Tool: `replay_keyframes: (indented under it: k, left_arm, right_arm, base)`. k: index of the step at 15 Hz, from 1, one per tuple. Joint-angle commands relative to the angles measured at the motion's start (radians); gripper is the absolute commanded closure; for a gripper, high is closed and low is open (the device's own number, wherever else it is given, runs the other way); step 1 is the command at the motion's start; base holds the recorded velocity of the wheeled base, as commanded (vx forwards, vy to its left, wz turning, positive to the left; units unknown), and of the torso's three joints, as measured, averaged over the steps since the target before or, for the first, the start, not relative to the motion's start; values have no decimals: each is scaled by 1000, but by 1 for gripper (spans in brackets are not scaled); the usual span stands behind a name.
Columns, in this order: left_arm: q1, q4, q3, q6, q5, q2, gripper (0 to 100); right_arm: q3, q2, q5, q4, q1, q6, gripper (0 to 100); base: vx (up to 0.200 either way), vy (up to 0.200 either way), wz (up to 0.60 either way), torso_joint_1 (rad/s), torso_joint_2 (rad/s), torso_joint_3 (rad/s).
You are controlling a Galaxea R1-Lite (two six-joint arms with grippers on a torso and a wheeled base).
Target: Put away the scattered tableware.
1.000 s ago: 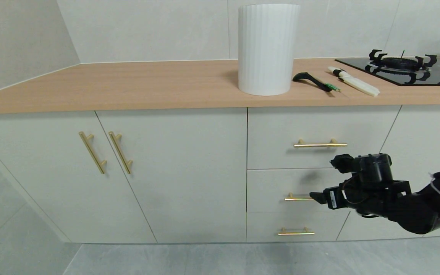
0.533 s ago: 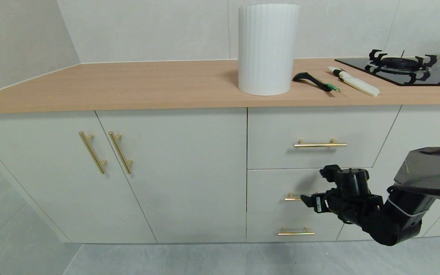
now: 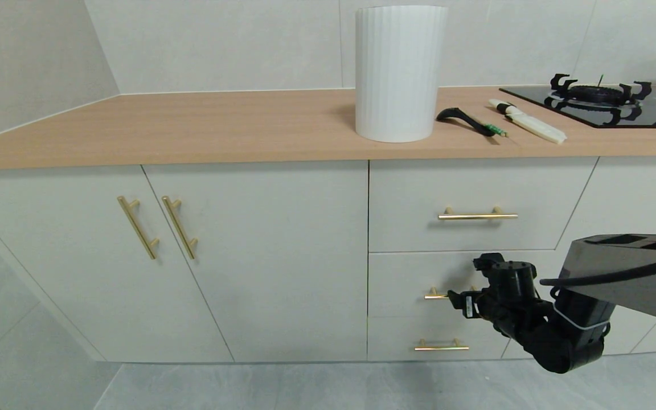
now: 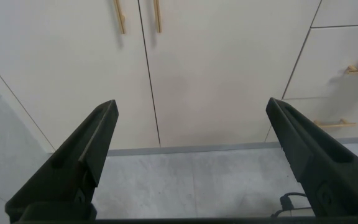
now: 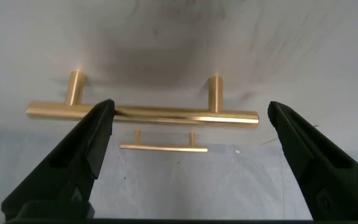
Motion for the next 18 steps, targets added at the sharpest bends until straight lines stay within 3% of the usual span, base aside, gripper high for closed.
replay_keyframes:
  k: [1,18]
  left_arm:
    - [0,0,0,0,1,1,0]
    - [0,0,0,0,1,1,0]
  right_arm:
    - [-17,13,-2,-1,1,1,0]
    - [-8,33,-2,8,1,4,0]
  base:
    - [0,0,0,0,0,0]
    - [0,0,0,0,0,0]
